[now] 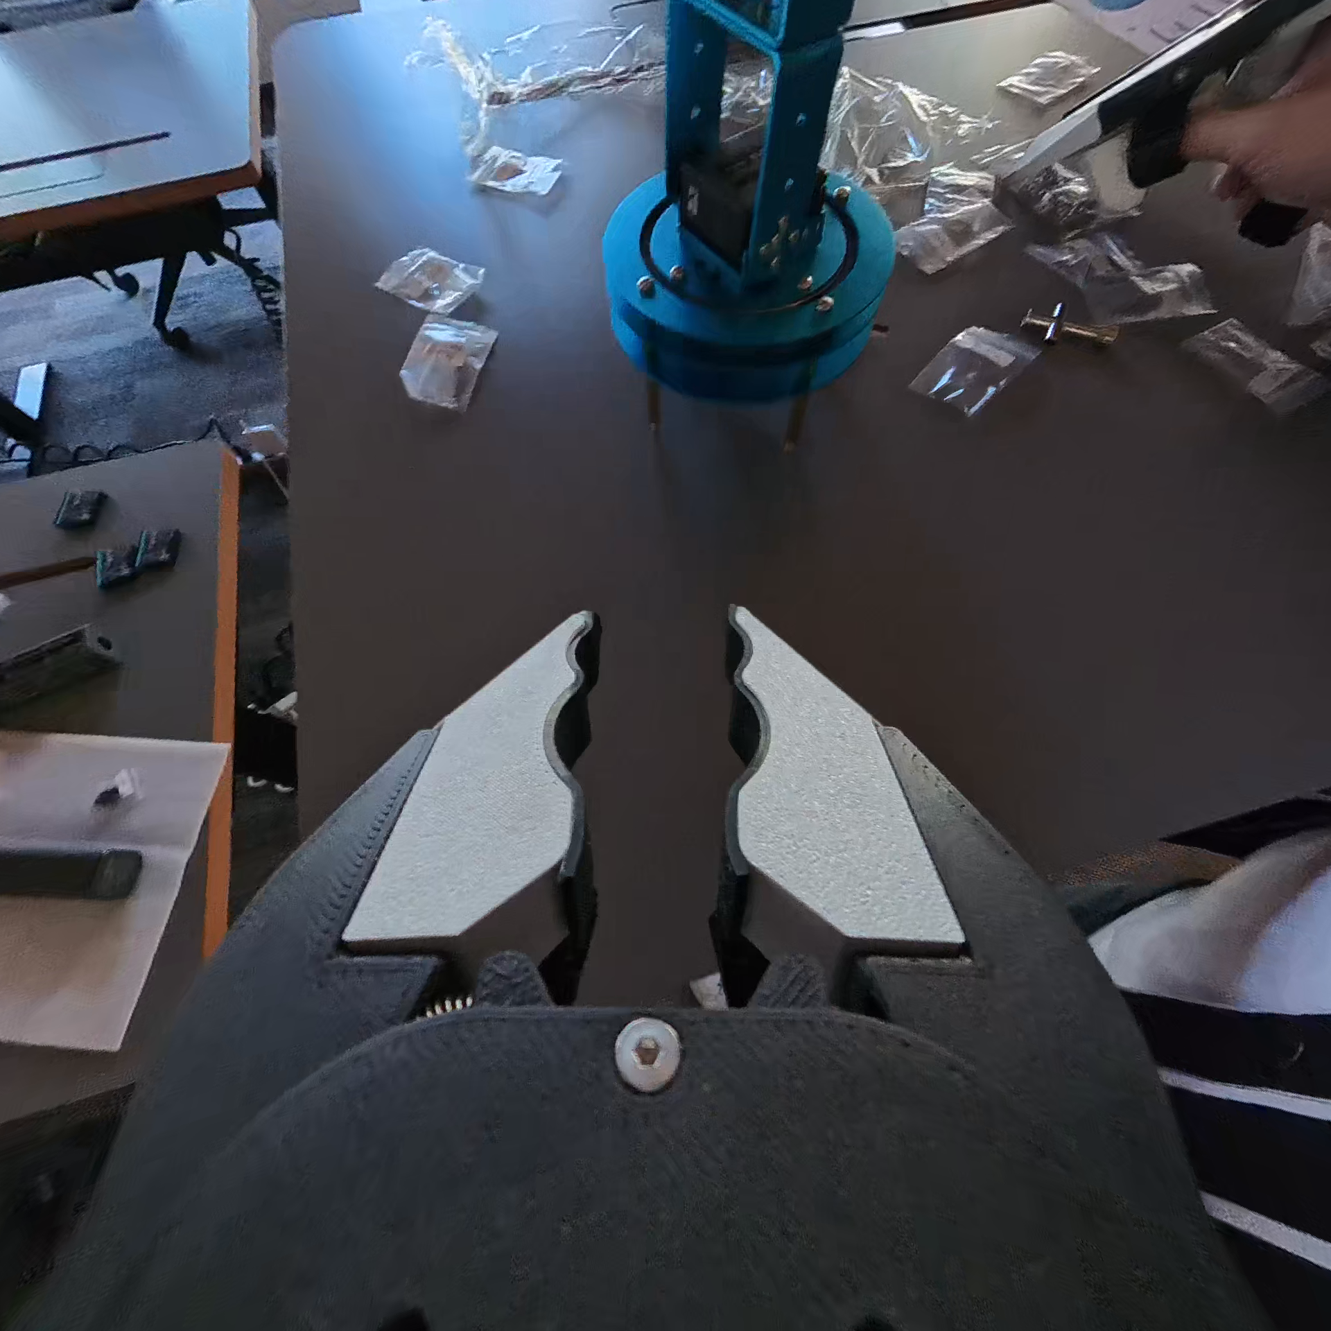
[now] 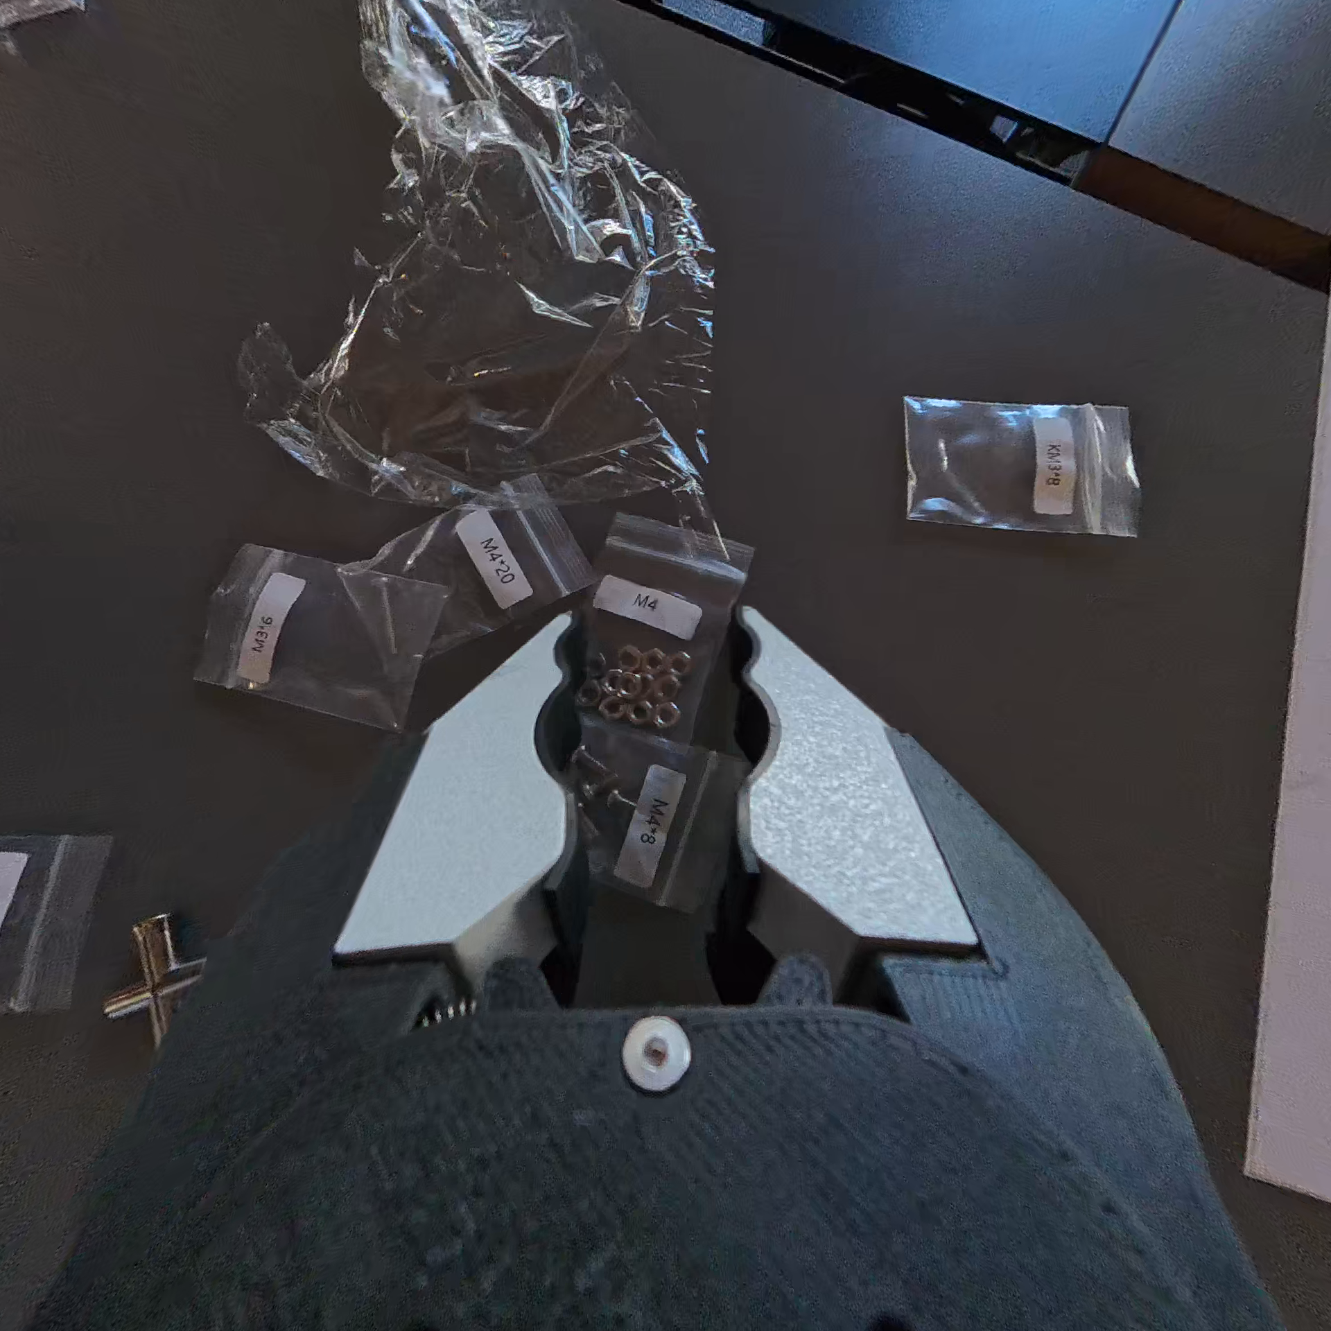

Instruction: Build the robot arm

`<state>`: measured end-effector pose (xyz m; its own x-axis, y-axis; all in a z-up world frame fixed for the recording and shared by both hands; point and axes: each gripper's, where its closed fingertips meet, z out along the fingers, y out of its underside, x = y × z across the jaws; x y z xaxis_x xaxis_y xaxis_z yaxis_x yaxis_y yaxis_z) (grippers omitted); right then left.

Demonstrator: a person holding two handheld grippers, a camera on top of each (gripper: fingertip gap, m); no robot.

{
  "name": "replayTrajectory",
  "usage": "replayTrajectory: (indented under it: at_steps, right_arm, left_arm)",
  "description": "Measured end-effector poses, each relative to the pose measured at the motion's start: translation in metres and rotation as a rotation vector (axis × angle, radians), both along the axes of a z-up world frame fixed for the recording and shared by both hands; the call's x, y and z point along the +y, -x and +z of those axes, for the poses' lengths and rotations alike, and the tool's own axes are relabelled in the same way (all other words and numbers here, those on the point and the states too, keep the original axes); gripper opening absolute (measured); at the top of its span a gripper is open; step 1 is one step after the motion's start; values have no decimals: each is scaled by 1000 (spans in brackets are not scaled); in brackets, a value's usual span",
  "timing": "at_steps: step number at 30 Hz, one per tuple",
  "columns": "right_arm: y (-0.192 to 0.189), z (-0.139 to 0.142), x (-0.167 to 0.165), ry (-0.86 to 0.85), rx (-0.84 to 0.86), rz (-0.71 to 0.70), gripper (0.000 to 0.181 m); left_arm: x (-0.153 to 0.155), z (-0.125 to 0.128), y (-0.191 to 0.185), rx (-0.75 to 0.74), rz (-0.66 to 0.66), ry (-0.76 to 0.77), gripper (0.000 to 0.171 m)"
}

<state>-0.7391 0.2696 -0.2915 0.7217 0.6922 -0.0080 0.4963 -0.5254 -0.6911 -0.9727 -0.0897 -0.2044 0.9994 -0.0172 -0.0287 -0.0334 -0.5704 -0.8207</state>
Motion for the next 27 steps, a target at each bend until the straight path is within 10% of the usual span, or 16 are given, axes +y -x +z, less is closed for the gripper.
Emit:
replayTrajectory:
  at_steps: [8, 18, 22, 27]
  right_arm:
    - [-14, 14, -8, -98, 3, -14, 8]
    - [-31, 126, -63, -455, 341, -21, 8]
    - [2, 109, -148, -257, 440, 205, 8]
    - [17, 35, -227, -26, 148, 422, 9]
  left_arm:
    - [0, 20, 6, -11, -76, -75, 33]
    - [25, 14, -44, -51, -466, -74, 33]
    - [34, 11, -76, -131, -609, -77, 33]
    - [34, 3, -105, -188, -738, -45, 35]
